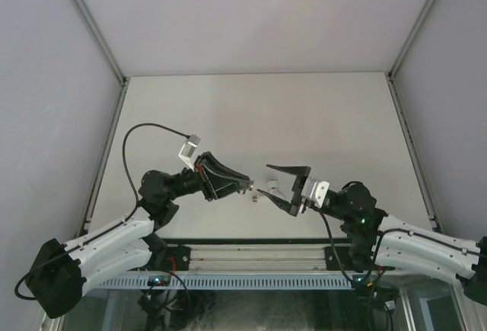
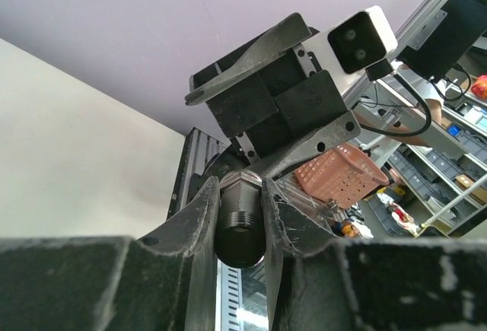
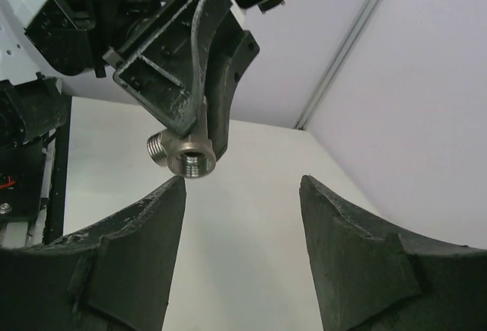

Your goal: Install the water faucets

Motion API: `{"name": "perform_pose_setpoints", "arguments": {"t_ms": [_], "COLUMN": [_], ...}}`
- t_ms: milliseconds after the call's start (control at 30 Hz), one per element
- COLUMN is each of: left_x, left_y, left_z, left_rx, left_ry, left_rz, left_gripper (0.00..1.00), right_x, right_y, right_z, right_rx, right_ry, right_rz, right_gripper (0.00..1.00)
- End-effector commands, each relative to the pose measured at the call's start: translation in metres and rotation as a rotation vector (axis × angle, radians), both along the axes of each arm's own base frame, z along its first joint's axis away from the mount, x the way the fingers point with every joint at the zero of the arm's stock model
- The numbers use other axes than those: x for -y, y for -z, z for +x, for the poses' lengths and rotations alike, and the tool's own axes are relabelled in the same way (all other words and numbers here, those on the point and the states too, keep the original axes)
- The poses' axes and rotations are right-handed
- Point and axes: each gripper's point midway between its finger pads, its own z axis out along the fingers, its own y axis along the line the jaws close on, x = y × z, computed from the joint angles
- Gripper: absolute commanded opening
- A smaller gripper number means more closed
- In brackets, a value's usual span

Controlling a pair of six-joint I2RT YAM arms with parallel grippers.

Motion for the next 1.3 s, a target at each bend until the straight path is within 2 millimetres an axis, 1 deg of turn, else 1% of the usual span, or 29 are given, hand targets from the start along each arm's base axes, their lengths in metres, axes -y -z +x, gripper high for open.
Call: {"name": "perform_pose_setpoints", "arguments": {"t_ms": [0, 167, 300, 467, 600, 733, 867, 933, 1000, 1067, 1200, 1267], "left_x": [-0.004, -0.004, -0.003, 0.0, 0.002, 0.002, 0.004, 0.005, 0.006, 0.008, 0.012, 0.015], "left_y": [-0.03, -0.036, -0.038, -0.039, -0.04, -0.042, -0.044, -0.044, -0.042, -0.039, -0.03, -0.025], "left_z": [-0.005, -0.008, -0.01, -0.014, -0.015, -0.015, -0.018, -0.022, -0.024, -0.025, -0.029, -0.031], "left_rx": [0.047, 0.048, 0.042, 0.038, 0.034, 0.037, 0.041, 0.048, 0.047, 0.043, 0.038, 0.026], "left_ry": [-0.006, 0.012, 0.021, 0.049, 0.053, 0.05, 0.073, 0.092, 0.108, 0.122, 0.176, 0.207], "left_rz": [-0.085, -0.099, -0.102, -0.099, -0.1, -0.108, -0.104, -0.1, -0.09, -0.079, -0.041, -0.018], "left_gripper": [0.0, 0.0, 0.0, 0.0, 0.0, 0.0, 0.0, 0.01, 0.0, 0.0, 0.0, 0.03], "right_x": [-0.009, -0.017, -0.021, -0.022, -0.025, -0.029, -0.031, -0.03, -0.029, -0.027, -0.023, -0.021], "right_y": [-0.03, -0.025, -0.028, -0.028, -0.031, -0.027, -0.024, -0.024, -0.029, -0.033, -0.036, -0.035], "right_z": [-0.013, -0.019, -0.026, -0.023, -0.024, -0.024, -0.022, -0.021, -0.02, -0.02, -0.023, -0.024], "right_rx": [0.098, 0.115, 0.124, 0.15, 0.162, 0.159, 0.16, 0.167, 0.172, 0.186, 0.203, 0.21], "right_ry": [-0.064, -0.115, -0.159, -0.141, -0.152, -0.161, -0.152, -0.146, -0.135, -0.132, -0.133, -0.138], "right_rz": [0.02, -0.019, -0.041, -0.059, -0.05, -0.075, -0.089, -0.088, -0.075, -0.064, -0.062, -0.079], "right_gripper": [0.62, 0.61, 0.6, 0.58, 0.56, 0.52, 0.44, 0.36, 0.3, 0.15, 0.04, 0.01]}}
